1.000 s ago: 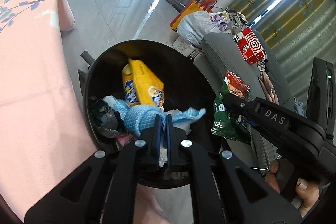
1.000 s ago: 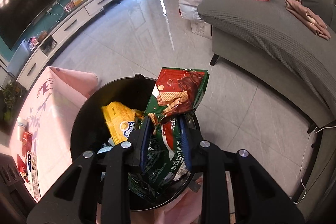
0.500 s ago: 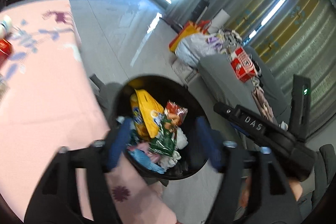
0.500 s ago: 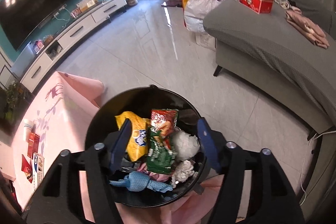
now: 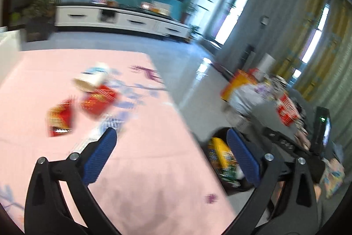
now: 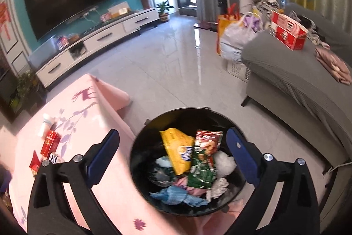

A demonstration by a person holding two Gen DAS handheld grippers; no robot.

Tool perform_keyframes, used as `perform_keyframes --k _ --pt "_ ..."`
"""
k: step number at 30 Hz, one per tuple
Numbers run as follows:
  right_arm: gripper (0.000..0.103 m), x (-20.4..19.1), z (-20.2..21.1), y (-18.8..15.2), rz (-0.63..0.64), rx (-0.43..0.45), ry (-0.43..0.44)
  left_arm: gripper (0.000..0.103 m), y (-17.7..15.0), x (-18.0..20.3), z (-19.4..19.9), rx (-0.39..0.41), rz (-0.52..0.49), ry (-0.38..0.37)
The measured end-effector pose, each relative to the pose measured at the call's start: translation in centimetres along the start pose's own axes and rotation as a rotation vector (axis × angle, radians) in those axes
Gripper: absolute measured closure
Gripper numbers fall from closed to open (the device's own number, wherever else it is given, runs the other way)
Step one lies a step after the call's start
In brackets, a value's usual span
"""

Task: Collect trash
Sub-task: 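Move both tools back to the table toward the white ointment box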

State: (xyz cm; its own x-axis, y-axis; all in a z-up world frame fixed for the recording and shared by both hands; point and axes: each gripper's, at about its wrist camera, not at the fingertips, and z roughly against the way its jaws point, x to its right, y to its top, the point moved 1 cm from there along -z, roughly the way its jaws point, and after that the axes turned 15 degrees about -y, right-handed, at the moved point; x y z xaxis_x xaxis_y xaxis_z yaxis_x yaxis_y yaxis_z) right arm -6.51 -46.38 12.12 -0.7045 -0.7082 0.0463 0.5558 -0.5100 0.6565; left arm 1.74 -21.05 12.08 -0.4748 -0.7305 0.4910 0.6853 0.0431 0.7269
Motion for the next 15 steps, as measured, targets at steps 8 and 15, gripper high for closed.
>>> perform_keyframes --k 8,15 --pt "0.007 -6.0 2.3 -1.1 0.094 0.045 0.113 0.003 -1.8 -9.8 8.2 0.069 0.113 0.229" --pt "0.004 -14.1 2.4 -4.3 0.181 -0.053 0.332 0.003 -5.7 -17.6 13.0 0.099 0.203 0.298"
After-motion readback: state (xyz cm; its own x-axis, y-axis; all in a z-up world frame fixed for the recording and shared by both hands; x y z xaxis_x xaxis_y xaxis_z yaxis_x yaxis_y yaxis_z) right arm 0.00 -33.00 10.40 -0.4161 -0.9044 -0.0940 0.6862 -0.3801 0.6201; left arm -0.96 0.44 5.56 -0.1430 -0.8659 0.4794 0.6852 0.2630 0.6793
